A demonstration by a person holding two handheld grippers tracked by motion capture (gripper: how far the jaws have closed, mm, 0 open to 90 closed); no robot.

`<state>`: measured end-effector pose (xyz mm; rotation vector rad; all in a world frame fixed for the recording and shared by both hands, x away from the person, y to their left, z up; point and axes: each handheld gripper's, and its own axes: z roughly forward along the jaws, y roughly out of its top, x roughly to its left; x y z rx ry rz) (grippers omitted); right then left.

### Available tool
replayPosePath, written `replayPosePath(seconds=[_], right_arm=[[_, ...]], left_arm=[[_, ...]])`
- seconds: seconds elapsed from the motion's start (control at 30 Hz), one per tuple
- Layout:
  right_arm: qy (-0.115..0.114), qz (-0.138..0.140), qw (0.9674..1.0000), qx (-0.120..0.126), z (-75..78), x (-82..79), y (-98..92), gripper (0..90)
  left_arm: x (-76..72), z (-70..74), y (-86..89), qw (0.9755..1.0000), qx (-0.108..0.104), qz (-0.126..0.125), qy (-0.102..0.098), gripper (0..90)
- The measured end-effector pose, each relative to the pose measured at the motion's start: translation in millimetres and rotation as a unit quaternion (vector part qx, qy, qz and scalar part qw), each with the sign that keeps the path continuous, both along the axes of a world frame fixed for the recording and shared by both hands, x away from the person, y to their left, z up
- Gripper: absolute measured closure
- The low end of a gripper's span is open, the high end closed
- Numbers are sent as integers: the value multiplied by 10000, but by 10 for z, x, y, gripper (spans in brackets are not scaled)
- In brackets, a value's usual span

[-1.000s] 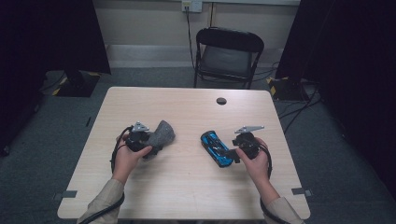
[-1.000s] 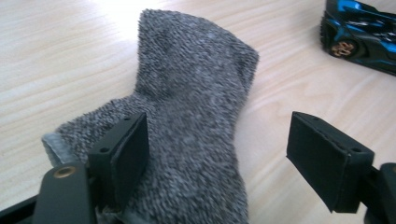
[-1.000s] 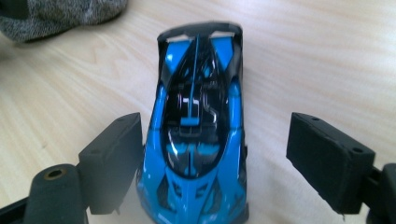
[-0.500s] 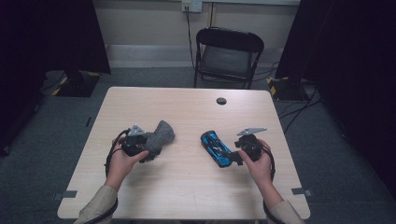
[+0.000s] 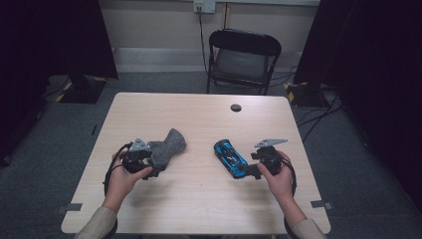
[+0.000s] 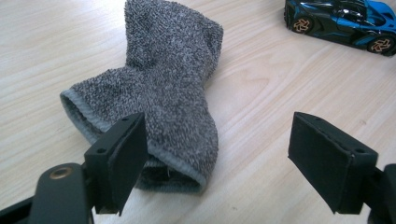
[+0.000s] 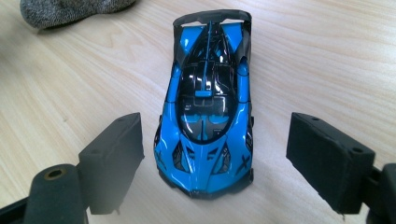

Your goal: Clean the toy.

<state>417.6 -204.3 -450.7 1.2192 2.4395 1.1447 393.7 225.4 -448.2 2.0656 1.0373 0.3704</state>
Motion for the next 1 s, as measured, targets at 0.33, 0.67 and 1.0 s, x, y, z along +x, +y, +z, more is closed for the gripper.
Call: replayPosePath(seconds=[0.33, 0.67, 1.0], right_arm=[[-39, 28, 10000, -23, -42, -49, -111, 185], [-81, 118, 9997, -192, -83, -95, -133, 181], [-104, 96, 9998, -161, -90, -148, -225, 181]], left_arm=[[-143, -51, 94, 10000, -78, 37, 46, 189], [-219, -91, 181, 9998, -100, 114, 91, 175], [-308, -171, 247, 9997, -129, 120, 170, 172]])
